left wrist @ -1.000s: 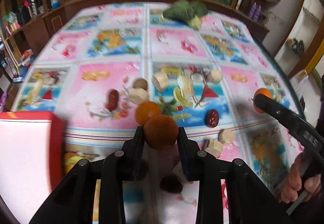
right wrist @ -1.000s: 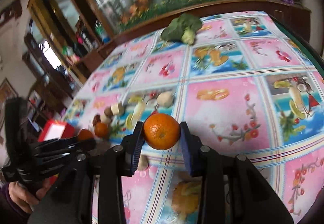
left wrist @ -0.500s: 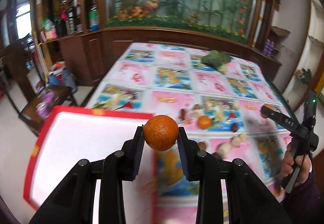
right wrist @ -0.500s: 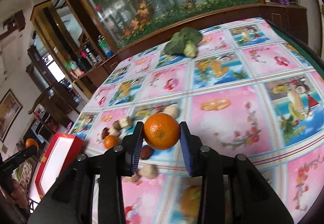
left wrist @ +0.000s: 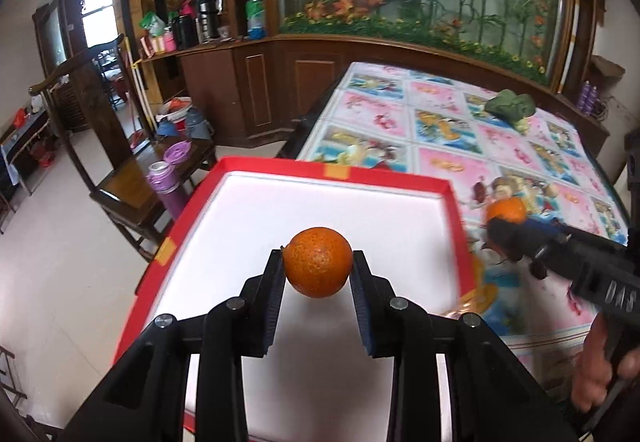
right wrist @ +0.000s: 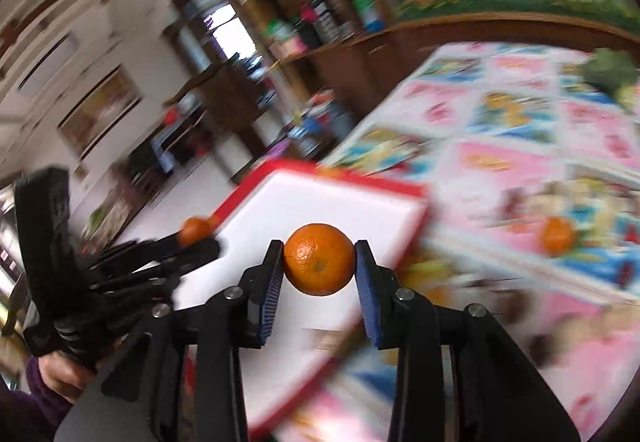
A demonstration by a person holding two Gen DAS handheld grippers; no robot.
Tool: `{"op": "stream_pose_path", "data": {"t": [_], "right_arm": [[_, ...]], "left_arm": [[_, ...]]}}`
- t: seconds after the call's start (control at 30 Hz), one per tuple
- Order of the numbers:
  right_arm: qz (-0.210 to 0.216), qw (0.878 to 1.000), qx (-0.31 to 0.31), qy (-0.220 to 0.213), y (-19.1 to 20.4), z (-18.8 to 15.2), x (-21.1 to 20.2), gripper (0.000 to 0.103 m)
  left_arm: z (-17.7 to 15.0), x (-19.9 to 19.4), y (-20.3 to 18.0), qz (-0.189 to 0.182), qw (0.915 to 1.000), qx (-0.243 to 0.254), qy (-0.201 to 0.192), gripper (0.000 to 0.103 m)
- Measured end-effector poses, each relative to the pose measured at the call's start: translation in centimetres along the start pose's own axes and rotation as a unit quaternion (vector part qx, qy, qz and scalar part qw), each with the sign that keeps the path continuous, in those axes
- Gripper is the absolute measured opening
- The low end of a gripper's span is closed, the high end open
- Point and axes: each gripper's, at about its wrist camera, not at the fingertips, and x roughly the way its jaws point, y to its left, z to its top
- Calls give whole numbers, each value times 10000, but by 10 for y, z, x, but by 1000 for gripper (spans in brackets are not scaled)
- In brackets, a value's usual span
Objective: Organize fruits
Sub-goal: 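Carry both oranges to the red-rimmed white tray and open both tools, then grasp a beige chunk with the left tool while the right tool grasps a white cube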
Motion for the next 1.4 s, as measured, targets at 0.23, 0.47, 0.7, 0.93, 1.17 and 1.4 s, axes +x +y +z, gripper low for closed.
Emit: {"op": "stream_pose_path", "data": {"t": [0.23, 0.47, 0.7, 0.93, 1.17, 1.4], "right_arm": [[-75, 9971, -155, 743, 21, -15, 62, 38], [-616, 9909, -348, 1145, 16, -17, 81, 41], [-993, 9848, -377, 1374, 21, -23, 74, 44], [-752, 9870, 43, 1419, 18, -25, 54, 44], [-314, 9994, -50, 116, -5, -15, -25, 52], [-1405, 9878, 634, -212, -91, -46, -106, 57]], "left_arm": [[-15, 19, 18, 331, 9991, 82, 269, 32], [-23, 36, 19, 463, 9976, 218, 475, 33], [-28, 34, 20, 729, 9958, 299, 465, 69], [-33, 40, 22, 740, 9948, 259, 658, 69], [-17, 11, 2, 448, 9981, 295, 292, 69], [-11, -17, -70, -443, 9948, 911, -95, 71]]}}
